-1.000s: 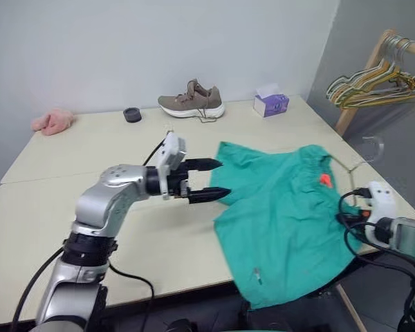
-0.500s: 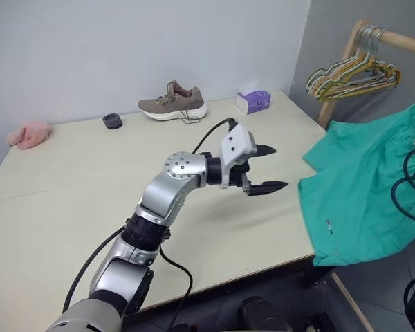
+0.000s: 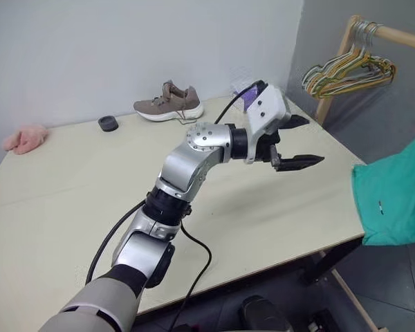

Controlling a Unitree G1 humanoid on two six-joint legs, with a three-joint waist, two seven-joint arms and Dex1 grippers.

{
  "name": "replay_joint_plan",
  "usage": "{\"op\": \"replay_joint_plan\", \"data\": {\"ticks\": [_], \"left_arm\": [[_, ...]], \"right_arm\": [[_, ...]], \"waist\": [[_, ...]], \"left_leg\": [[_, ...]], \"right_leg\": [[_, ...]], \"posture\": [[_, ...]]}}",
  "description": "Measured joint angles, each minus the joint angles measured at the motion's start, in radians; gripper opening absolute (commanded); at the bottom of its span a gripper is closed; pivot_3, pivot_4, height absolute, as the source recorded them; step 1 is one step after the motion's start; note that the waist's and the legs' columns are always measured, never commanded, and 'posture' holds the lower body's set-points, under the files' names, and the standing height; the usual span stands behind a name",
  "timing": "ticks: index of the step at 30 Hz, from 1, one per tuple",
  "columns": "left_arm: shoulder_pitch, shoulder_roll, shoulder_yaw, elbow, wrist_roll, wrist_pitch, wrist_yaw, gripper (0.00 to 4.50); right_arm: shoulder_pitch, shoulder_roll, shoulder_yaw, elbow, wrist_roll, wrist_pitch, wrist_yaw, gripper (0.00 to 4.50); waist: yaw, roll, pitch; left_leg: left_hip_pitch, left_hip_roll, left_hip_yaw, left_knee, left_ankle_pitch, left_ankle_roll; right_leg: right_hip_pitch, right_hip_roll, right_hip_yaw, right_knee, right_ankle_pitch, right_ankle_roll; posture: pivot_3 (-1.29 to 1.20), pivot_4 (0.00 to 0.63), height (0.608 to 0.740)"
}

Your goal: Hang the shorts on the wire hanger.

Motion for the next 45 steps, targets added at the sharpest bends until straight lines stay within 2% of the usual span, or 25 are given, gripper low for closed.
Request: {"op": "replay_joint_plan", "data": {"ticks": [7, 13, 21, 28, 34, 35, 40, 45], "left_arm": [[-0.09, -0.049, 0.018, 0.072, -0.026, 0.005, -0.005, 4.44], [-0.195, -0.08, 0.055, 0.142, -0.087, 0.041, -0.051, 4.44], [-0.259, -0.105, 0.07, 0.193, -0.144, 0.076, -0.118, 4.44], [-0.261, -0.107, 0.07, 0.203, -0.137, 0.07, -0.144, 4.5], [-0.259, -0.107, 0.065, 0.203, -0.122, 0.064, -0.15, 4.5], [-0.259, -0.107, 0.062, 0.203, -0.121, 0.064, -0.152, 4.5], [-0.256, -0.107, 0.059, 0.202, -0.116, 0.062, -0.166, 4.5], [-0.237, -0.106, 0.058, 0.199, -0.111, 0.061, -0.168, 4.5]], "right_arm": [[-0.106, -0.046, 0.106, 0.299, -0.014, -0.145, 0.008, 0.0], [-0.139, -0.049, 0.146, 0.386, -0.013, -0.204, 0.021, 0.0], [-0.162, -0.054, 0.165, 0.439, -0.011, -0.254, 0.035, 0.0], [-0.17, -0.052, 0.157, 0.434, 0.019, -0.253, 0.044, 2.29], [-0.164, -0.041, 0.12, 0.324, 0.063, -0.21, 0.026, 4.35], [-0.16, -0.041, 0.11, 0.298, 0.07, -0.207, 0.021, 4.47], [-0.082, -0.025, 0.062, 0.101, 0.089, -0.183, -0.027, 4.47], [0.07, 0.021, 0.027, -0.206, 0.088, -0.154, -0.054, 4.47]], "waist": [[-0.017, -0.001, 0.001], [-0.03, -0.003, 0.002], [-0.034, -0.003, 0.002], [-0.036, -0.003, 0.002], [-0.035, -0.003, 0.002], [-0.035, -0.003, 0.002], [-0.034, -0.003, 0.002], [-0.034, -0.002, 0.002]], "left_leg": [[0.004, 0.0, 0.011, -0.001, -0.002, 0.002], [0.004, 0.0, 0.014, 0.0, -0.004, 0.003], [0.004, 0.0, 0.015, 0.0, -0.005, 0.003], [0.005, 0.0, 0.015, 0.0, -0.005, 0.003], [0.005, 0.0, 0.014, 0.0, -0.005, 0.002], [0.005, 0.0, 0.014, 0.001, -0.005, 0.002], [0.005, 0.0, 0.014, 0.001, -0.006, 0.002], [0.005, 0.0, 0.012, 0.002, -0.006, 0.002]], "right_leg": [[0.0, 0.0, 0.011, -0.001, -0.002, 0.004], [0.0, 0.0, 0.012, -0.002, -0.003, 0.006], [0.001, -0.001, 0.013, -0.002, -0.003, 0.006], [0.001, -0.001, 0.014, -0.002, -0.003, 0.007], [0.001, -0.001, 0.015, -0.002, -0.004, 0.007], [0.001, -0.001, 0.015, -0.002, -0.004, 0.007], [0.001, -0.001, 0.015, -0.001, -0.004, 0.008], [0.001, -0.001, 0.016, -0.001, -0.004, 0.008]], "posture": [[-0.35, 0.047, 0.74], [-0.35, 0.039, 0.74], [-0.35, 0.035, 0.74], [-0.35, 0.035, 0.74], [-0.36, 0.028, 0.74], [-0.36, 0.028, 0.74], [-0.36, 0.029, 0.74], [-0.37, 0.033, 0.74]]}}
